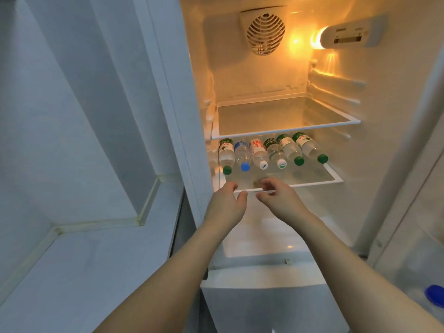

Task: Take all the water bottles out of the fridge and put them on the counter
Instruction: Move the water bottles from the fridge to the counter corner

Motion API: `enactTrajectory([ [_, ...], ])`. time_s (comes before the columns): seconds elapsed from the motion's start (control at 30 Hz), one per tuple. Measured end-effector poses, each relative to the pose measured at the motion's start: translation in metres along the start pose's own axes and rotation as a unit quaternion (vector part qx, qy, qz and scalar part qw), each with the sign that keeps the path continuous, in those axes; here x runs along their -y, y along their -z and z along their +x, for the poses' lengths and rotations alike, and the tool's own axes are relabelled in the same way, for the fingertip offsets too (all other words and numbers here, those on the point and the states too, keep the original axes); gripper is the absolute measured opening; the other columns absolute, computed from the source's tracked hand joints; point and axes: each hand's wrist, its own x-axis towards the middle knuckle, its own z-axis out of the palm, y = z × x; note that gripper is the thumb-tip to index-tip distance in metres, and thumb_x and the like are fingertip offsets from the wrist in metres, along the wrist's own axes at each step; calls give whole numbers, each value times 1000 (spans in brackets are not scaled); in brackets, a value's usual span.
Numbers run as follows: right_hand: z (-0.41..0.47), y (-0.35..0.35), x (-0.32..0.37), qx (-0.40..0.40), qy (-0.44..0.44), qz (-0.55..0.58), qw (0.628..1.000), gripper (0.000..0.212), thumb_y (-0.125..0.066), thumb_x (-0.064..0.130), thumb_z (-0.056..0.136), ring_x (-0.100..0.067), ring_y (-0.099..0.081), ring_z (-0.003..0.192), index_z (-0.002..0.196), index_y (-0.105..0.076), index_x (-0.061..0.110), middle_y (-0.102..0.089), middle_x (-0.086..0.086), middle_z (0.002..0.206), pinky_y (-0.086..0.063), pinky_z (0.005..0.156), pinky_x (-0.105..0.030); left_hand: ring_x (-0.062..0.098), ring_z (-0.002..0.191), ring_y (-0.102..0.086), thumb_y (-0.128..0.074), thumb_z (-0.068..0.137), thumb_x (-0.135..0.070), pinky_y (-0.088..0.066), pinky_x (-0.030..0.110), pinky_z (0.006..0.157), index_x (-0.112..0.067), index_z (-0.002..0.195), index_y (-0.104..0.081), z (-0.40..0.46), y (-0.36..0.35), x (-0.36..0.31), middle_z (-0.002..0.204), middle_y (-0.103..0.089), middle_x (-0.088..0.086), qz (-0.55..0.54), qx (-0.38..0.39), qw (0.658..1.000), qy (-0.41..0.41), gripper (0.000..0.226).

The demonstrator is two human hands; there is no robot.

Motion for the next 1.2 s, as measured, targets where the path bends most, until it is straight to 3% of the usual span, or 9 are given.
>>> enactTrajectory([
  [0.17, 62, -8, -15, -14, -53, 91, 994, 36, -65, 24, 87, -18, -58, 103, 122, -59, 13, -62, -3, 117, -47, 89, -33, 26, 97, -58, -50, 93, -38, -44, 31, 70, -13, 117, -55, 73, -37, 7, 115, -61, 8, -147, -9, 972, 181, 35],
  [0.33, 115, -23, -23, 0, -106, 145, 984, 31, -63, 23, 87, -22, -63, 91, 116, -59, 11, -64, -4, 108, -53, 83, -40, 29, 91, -57, -50, 92, -28, -54, 41, 87, -8, 115, -55, 138, -55, 15, 93, -54, 7, -281, -59, 902, 322, 30],
  [0.53, 159, -38, -20, 64, -170, 183, 966, 20, -54, 25, 95, -20, -63, 62, 104, -58, 8, -64, -11, 95, -53, 61, -33, 40, 100, -60, -48, 90, -33, -54, 49, 87, -4, 117, -57, 185, -89, 41, 111, -62, 17, -276, -118, 887, 352, 41],
  [0.67, 177, -45, -21, 97, -203, 182, 957, 36, -49, 31, 96, -20, -63, 58, 121, -54, 6, -67, -10, 90, -48, 51, -26, 41, 99, -60, -46, 93, -38, -54, 48, 86, -4, 117, -59, 204, -97, 45, 114, -62, 18, -285, -150, 870, 374, 44],
  [0.8, 189, -51, -27, 82, -209, 203, 953, 38, -44, 28, 96, -20, -61, 50, 126, -50, 4, -67, -10, 84, -44, 43, -23, 40, 93, -63, -46, 93, -38, -55, 47, 83, -4, 109, -63, 215, -103, 48, 109, -66, 17, -286, -167, 862, 384, 42],
  [1.2, 210, -62, -29, 92, -197, 228, 949, 38, -46, 38, 99, -20, -64, 54, 119, -53, 6, -66, -11, 84, -44, 43, -23, 34, 81, -68, -46, 85, -57, -57, 46, 77, -9, 103, -64, 226, -111, 54, 95, -70, 12, -198, -176, 885, 382, 55],
])
